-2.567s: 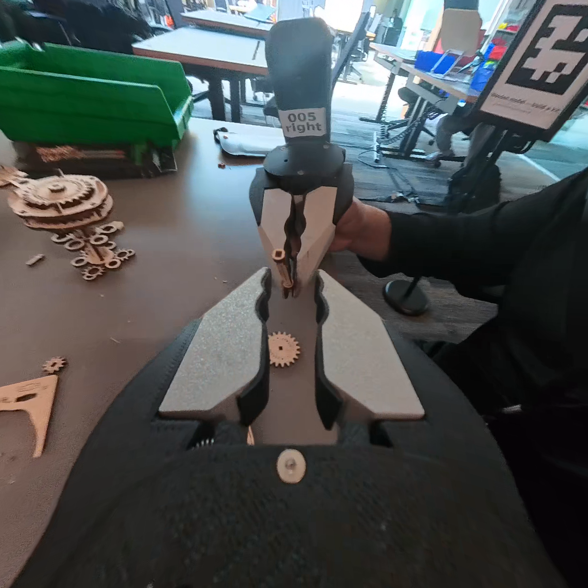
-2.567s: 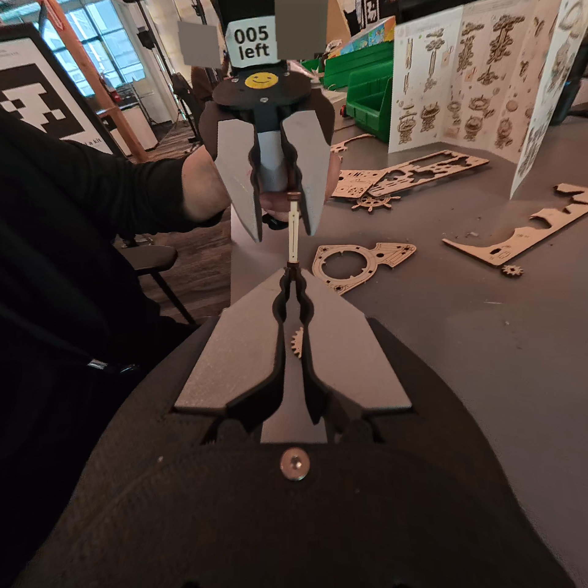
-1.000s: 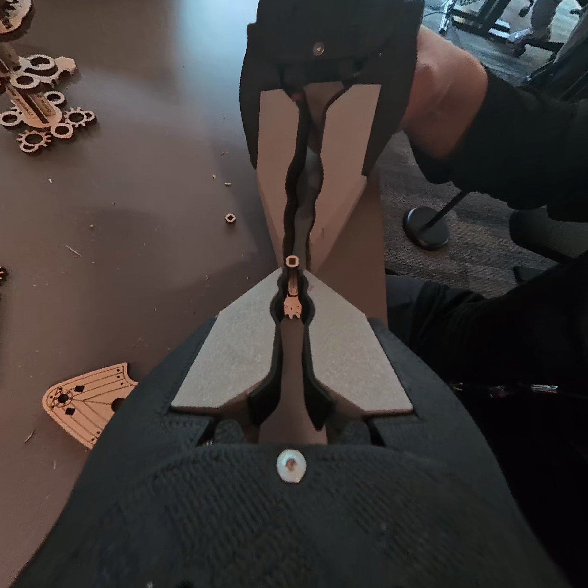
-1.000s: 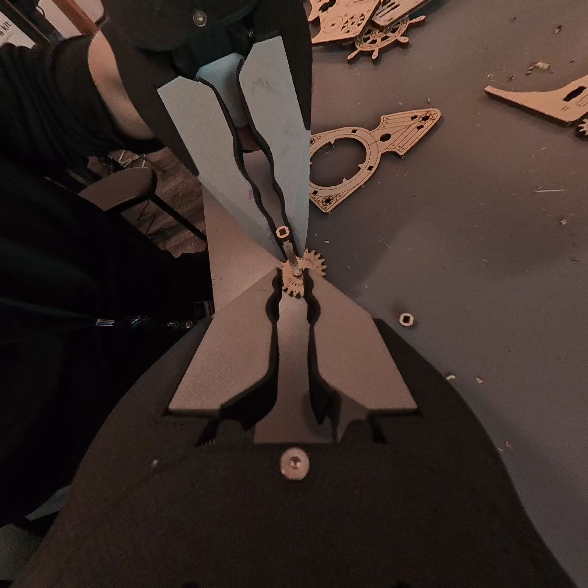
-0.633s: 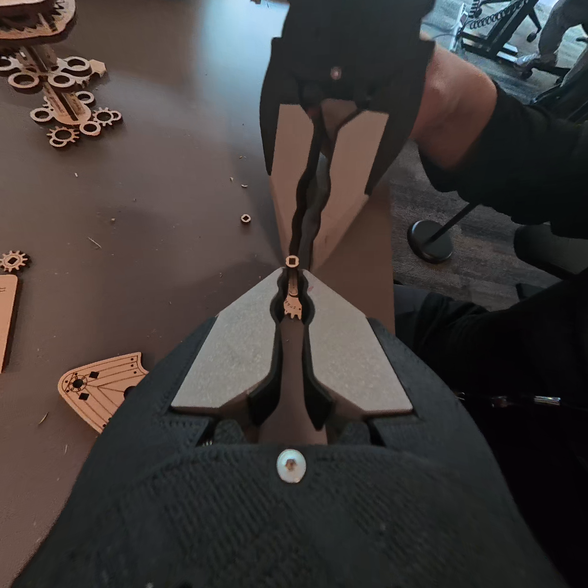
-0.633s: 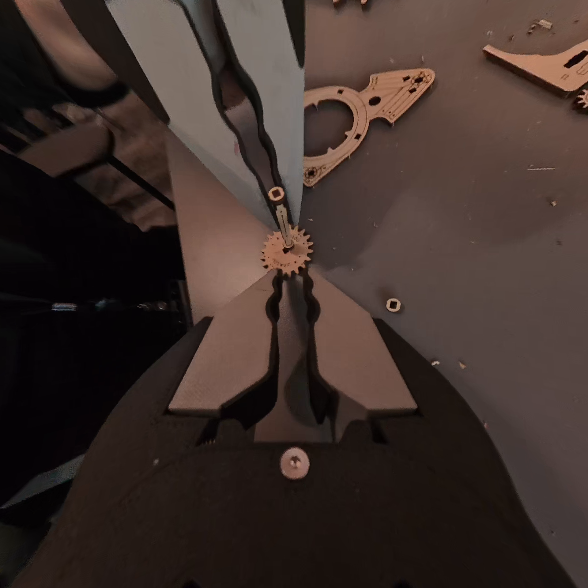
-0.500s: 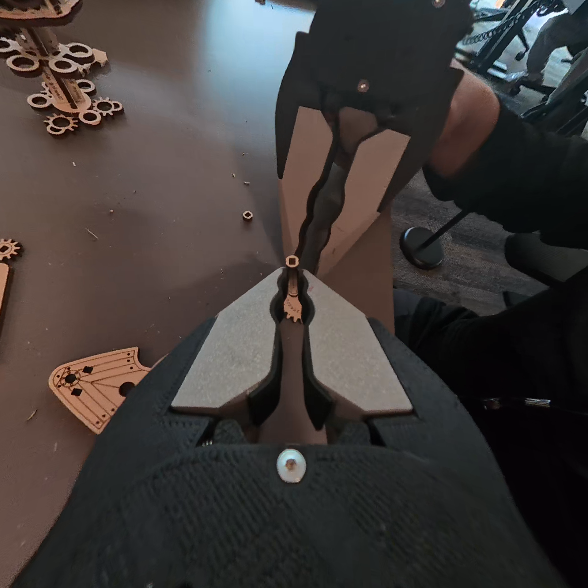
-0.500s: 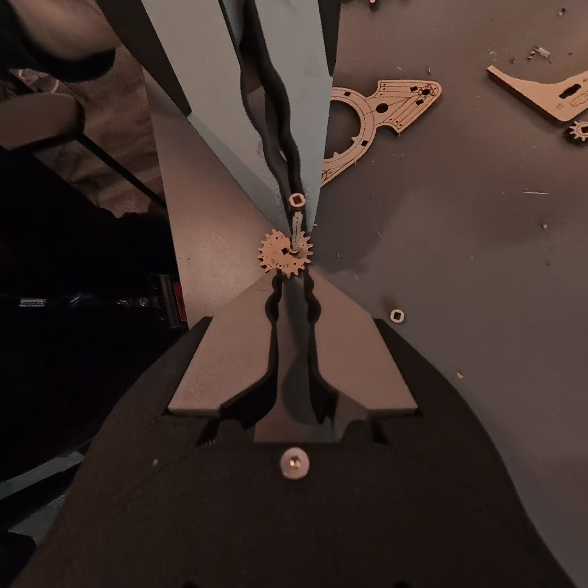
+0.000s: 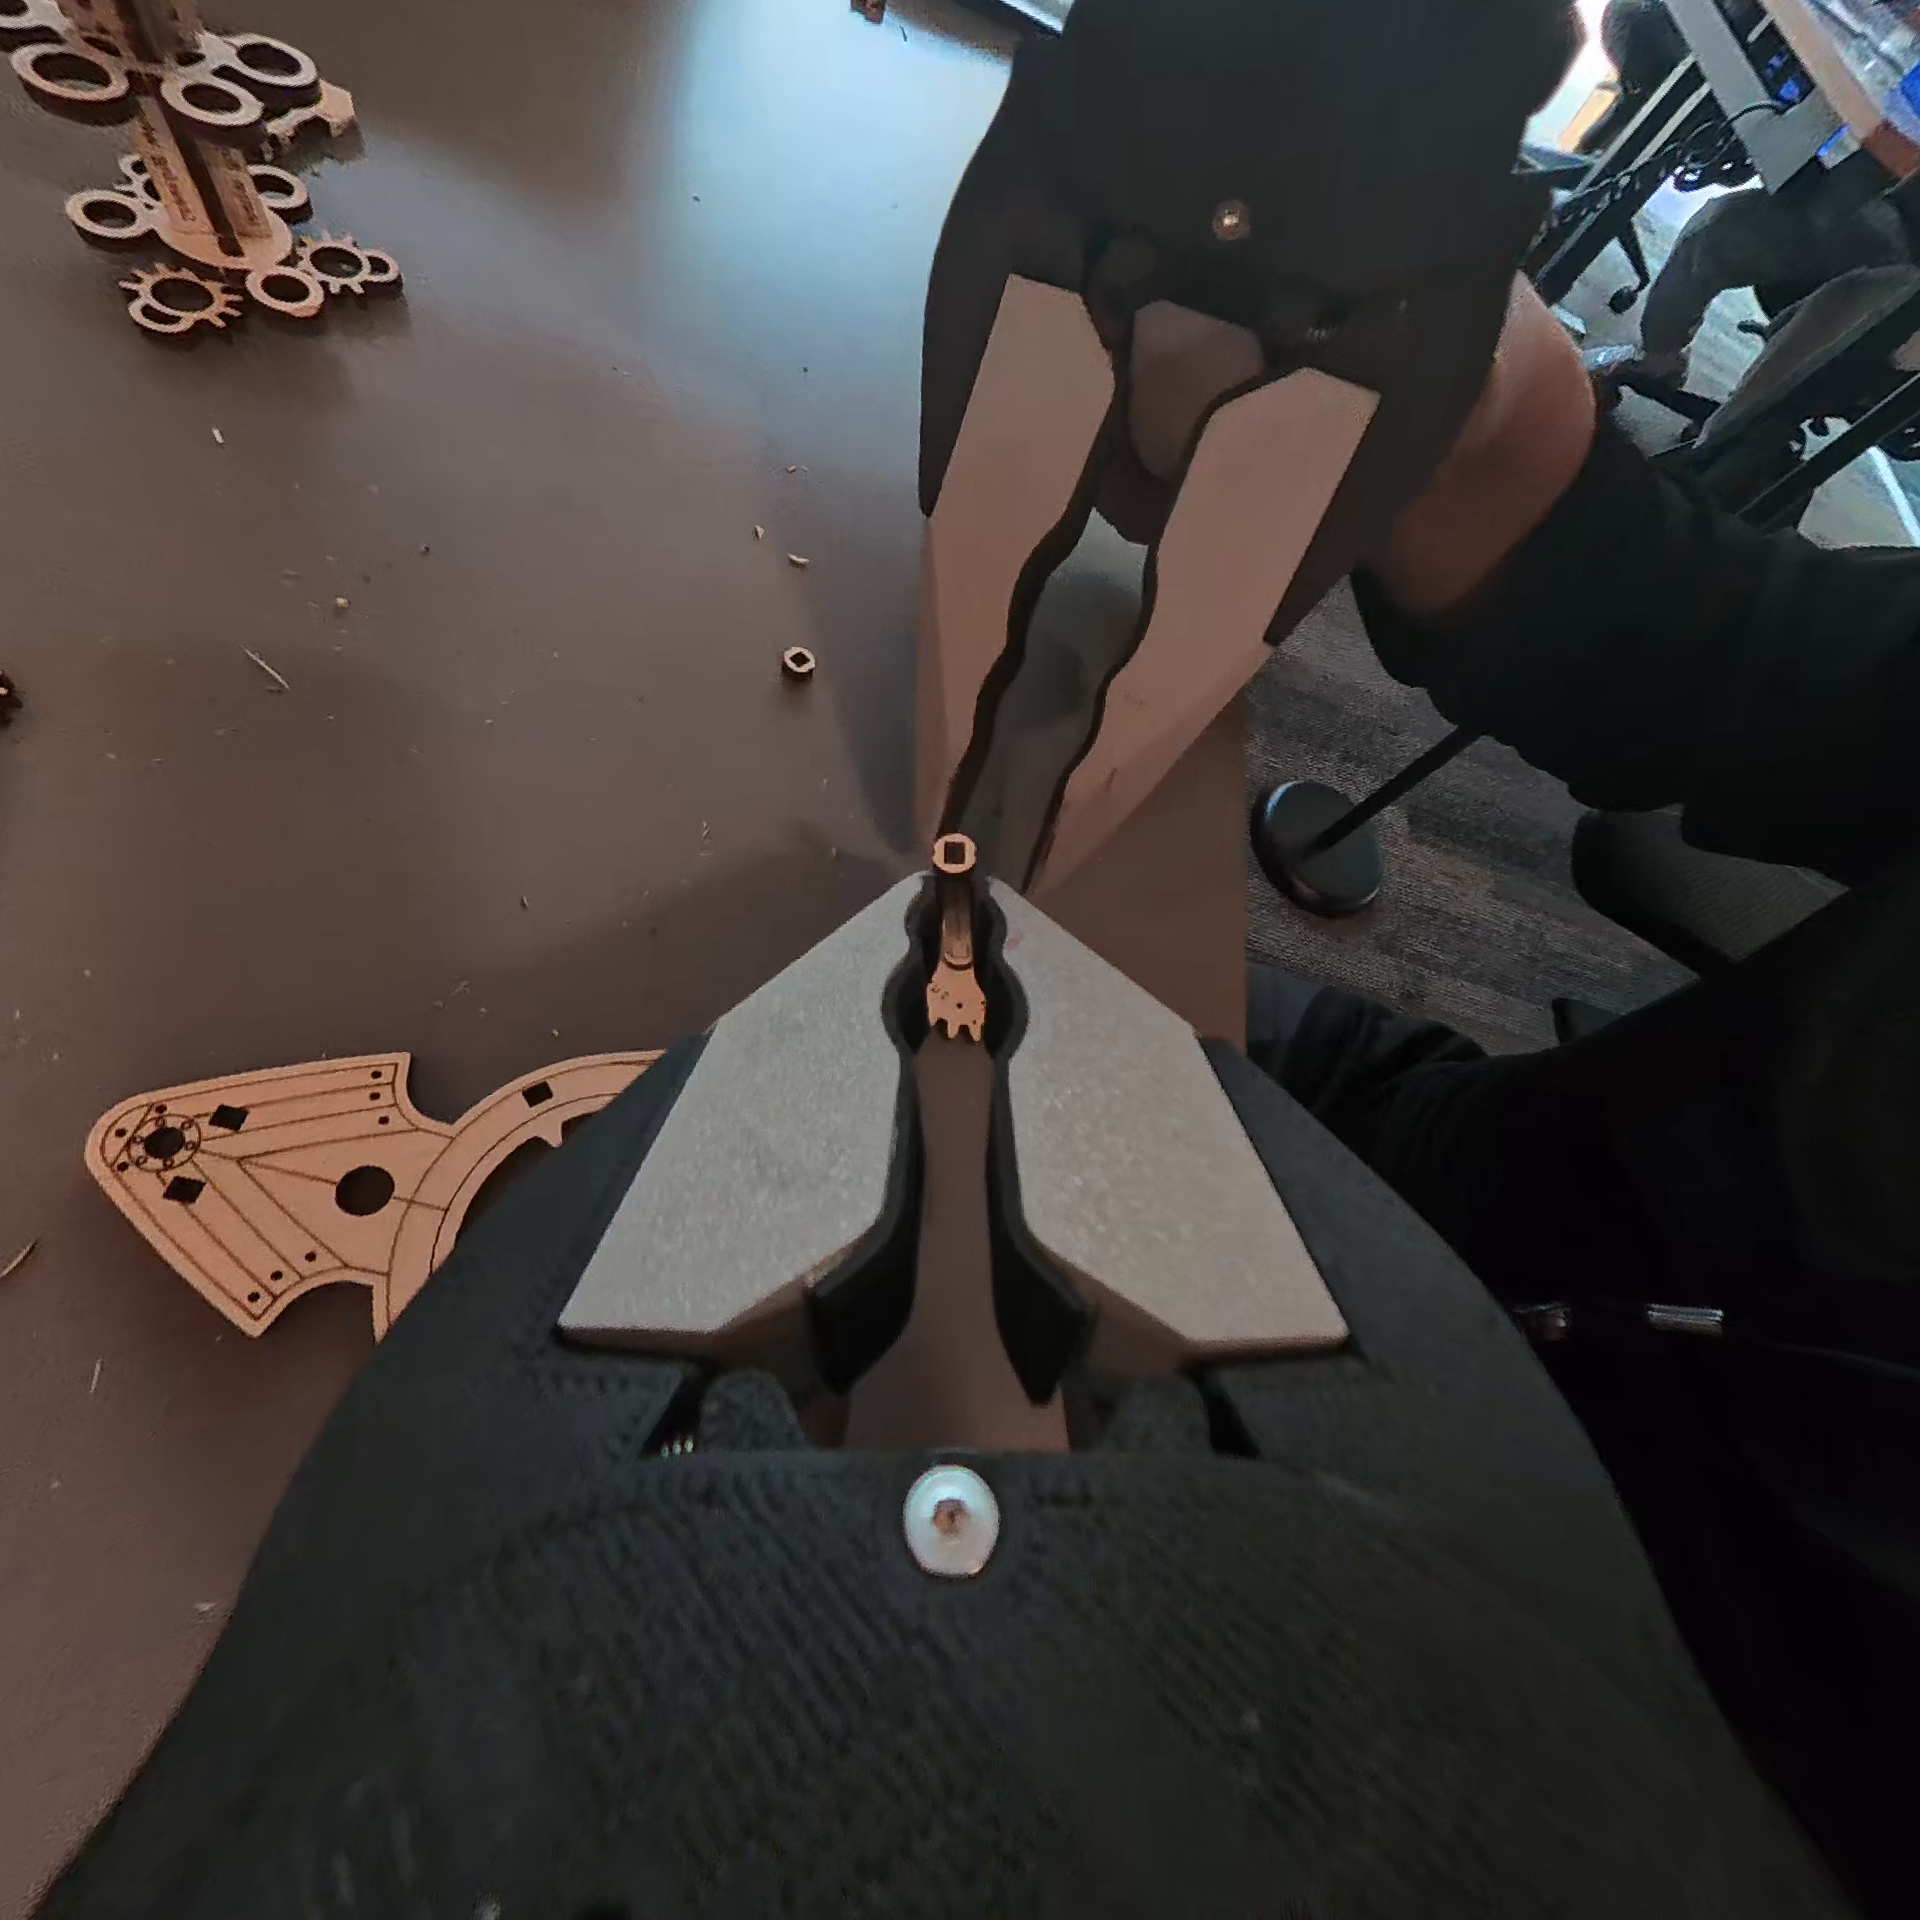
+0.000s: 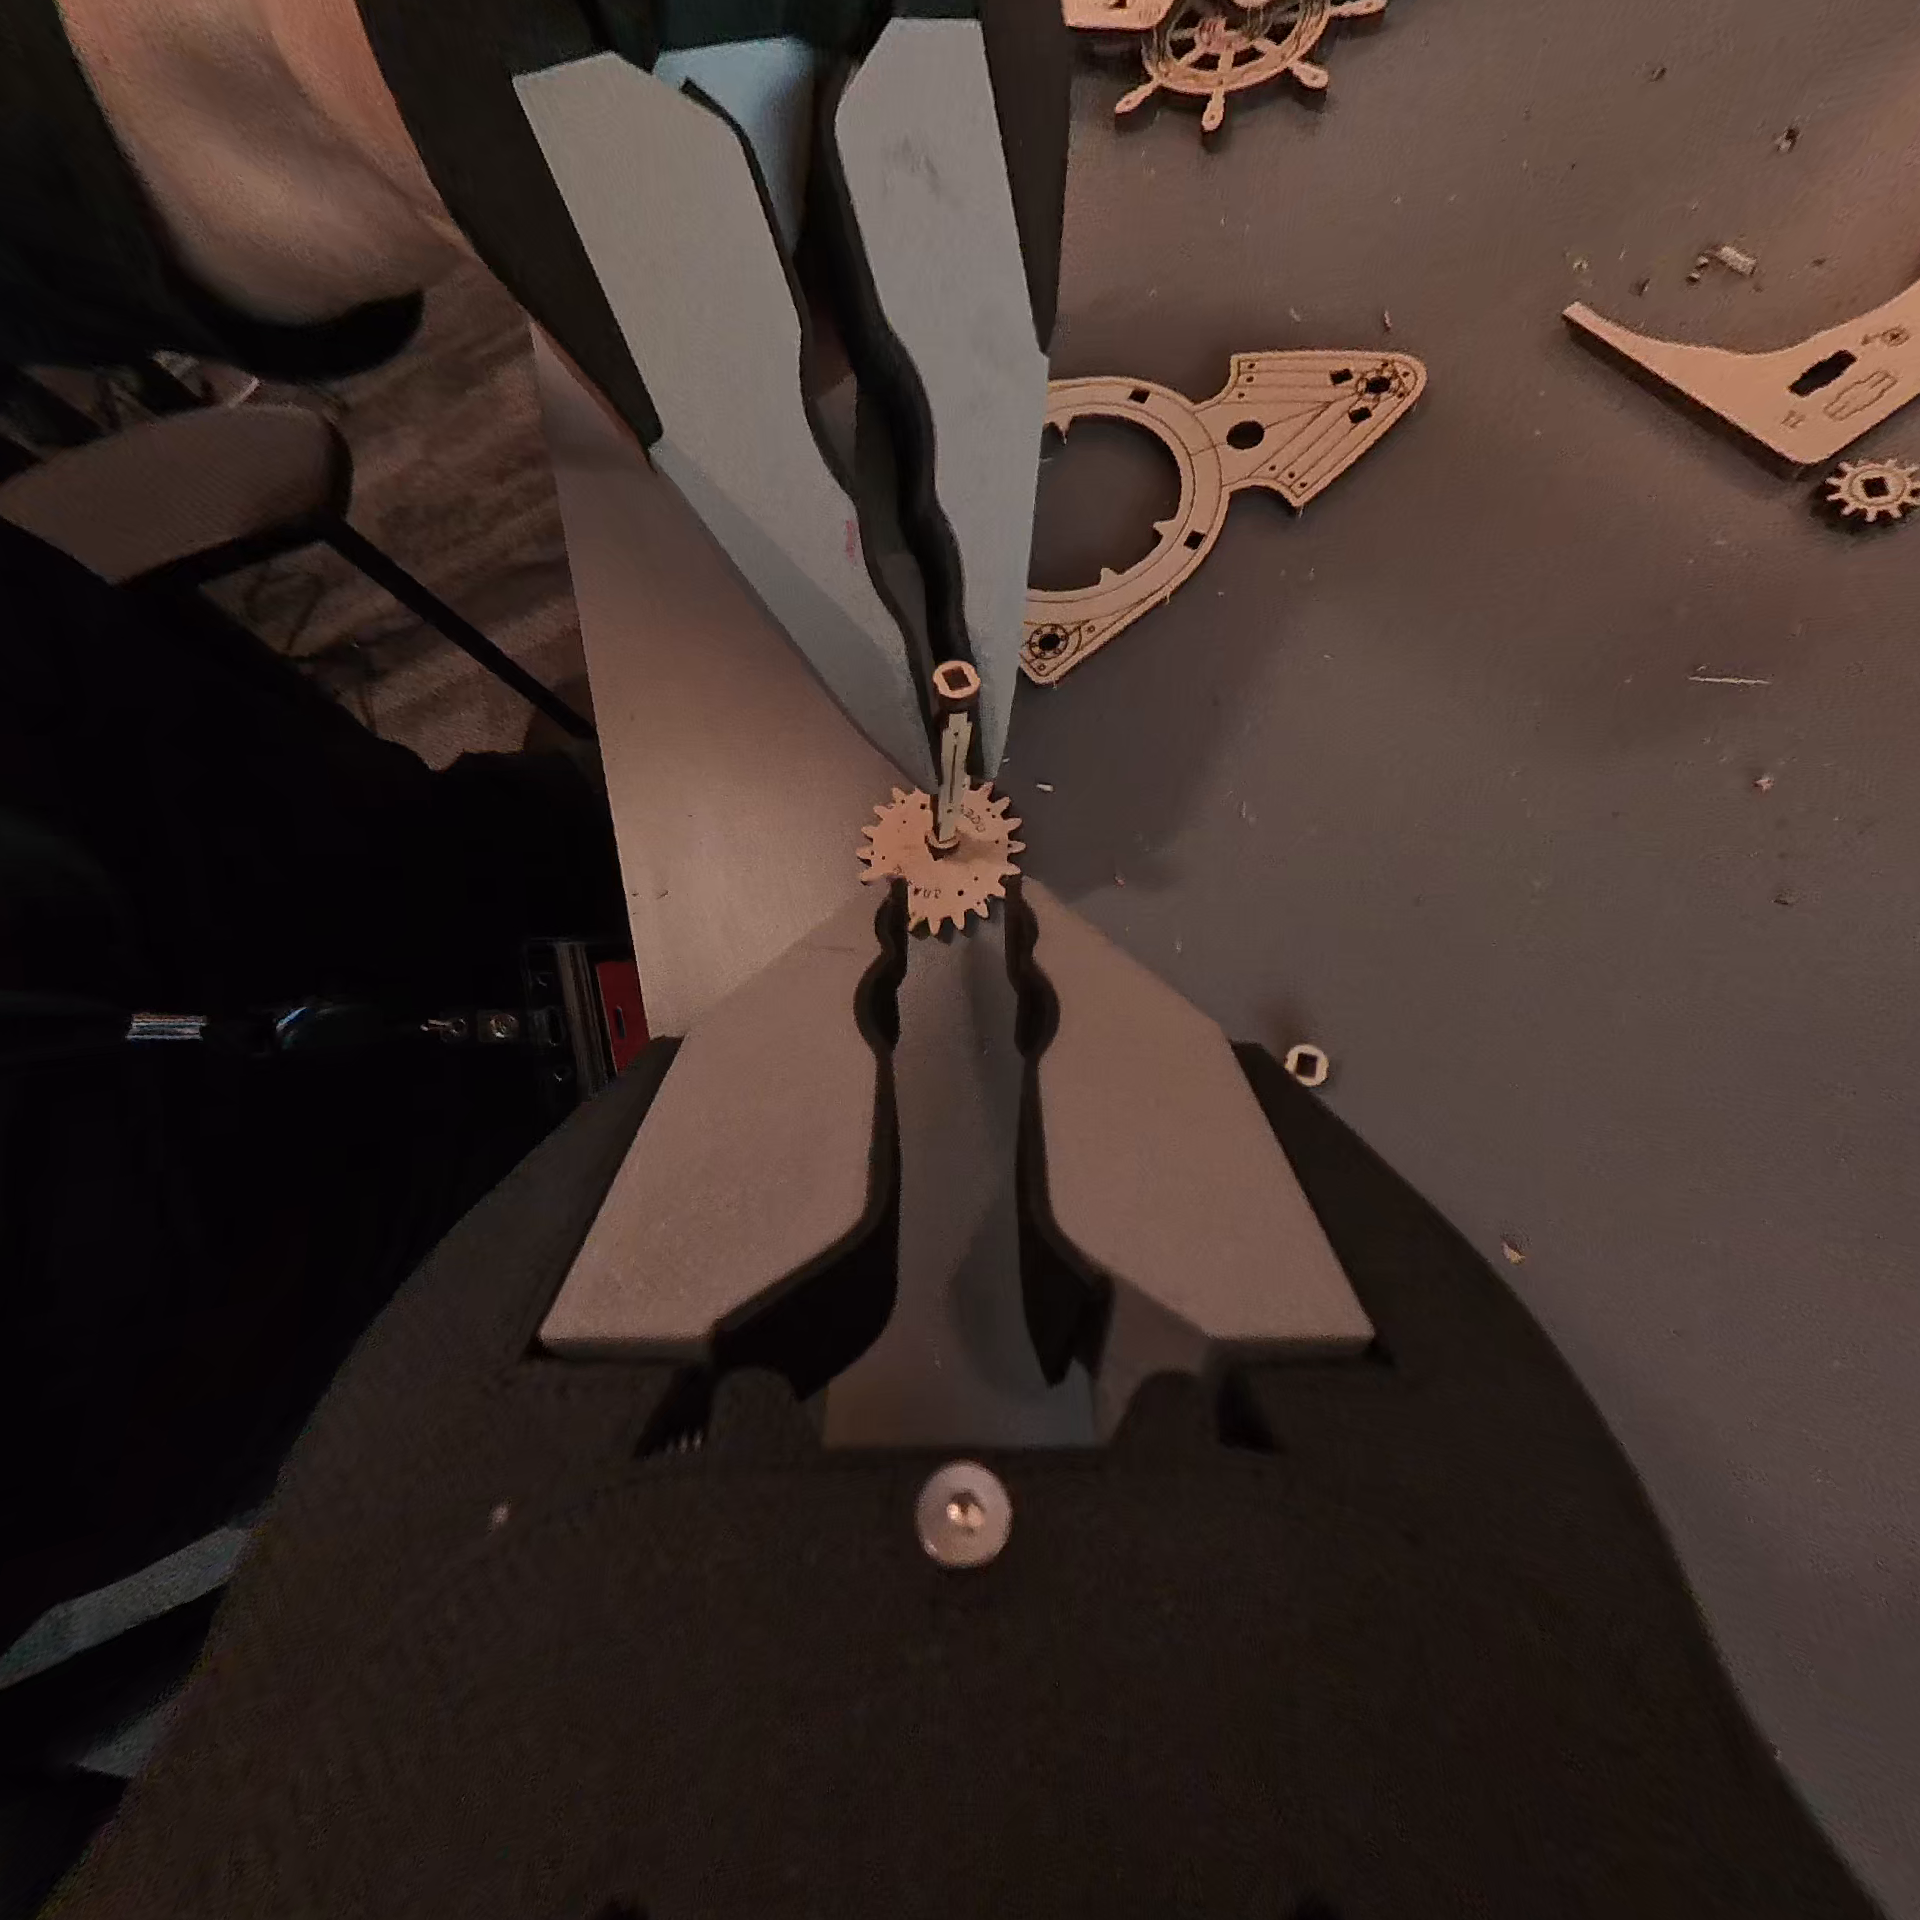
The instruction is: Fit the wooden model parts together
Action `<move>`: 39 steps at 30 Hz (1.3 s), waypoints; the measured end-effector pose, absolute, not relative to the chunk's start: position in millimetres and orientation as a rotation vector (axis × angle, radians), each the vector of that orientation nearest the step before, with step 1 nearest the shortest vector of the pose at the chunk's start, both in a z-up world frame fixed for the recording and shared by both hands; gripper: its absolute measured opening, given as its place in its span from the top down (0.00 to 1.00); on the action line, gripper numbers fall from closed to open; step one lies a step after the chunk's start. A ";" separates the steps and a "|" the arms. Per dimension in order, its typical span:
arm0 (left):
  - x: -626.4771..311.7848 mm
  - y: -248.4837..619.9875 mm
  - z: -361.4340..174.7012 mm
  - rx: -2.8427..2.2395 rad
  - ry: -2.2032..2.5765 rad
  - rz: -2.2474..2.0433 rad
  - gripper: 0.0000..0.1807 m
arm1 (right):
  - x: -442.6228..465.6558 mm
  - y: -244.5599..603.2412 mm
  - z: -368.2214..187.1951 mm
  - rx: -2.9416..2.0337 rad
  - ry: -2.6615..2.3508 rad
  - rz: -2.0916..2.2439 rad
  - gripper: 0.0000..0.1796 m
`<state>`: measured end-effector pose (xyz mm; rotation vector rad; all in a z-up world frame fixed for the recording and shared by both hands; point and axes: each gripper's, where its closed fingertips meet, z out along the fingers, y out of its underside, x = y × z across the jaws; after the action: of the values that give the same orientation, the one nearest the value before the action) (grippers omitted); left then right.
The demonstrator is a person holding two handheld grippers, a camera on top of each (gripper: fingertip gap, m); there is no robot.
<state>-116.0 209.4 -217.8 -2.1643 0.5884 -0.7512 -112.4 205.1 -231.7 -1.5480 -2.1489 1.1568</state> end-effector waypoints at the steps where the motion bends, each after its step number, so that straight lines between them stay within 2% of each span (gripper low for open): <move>1: -115.6 208.9 -217.3 -2.166 0.587 -0.751 0.98 | -112.6 205.6 -231.4 -1.548 -2.142 1.160 0.92; 23: -115.0 207.5 -218.8 -2.165 0.644 -0.685 0.98 | -108.3 206.8 -241.0 -1.553 -2.159 1.124 0.92; 31: -112.8 205.8 -218.9 -2.153 0.693 -0.637 0.98 | -111.2 207.7 -227.8 -1.517 -2.129 1.129 0.92; 35: -111.9 204.8 -219.1 -2.140 0.742 -0.585 0.98 | -116.7 203.2 -206.2 -1.396 -2.090 1.149 1.00; 39: -110.8 204.6 -219.0 -2.135 0.759 -0.537 0.98 | -120.3 199.2 -192.8 -1.337 -2.101 1.193 1.00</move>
<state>-110.8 204.6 -219.0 -2.1349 0.7590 -0.5369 -120.3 199.2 -192.8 -1.3370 -2.1007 1.1931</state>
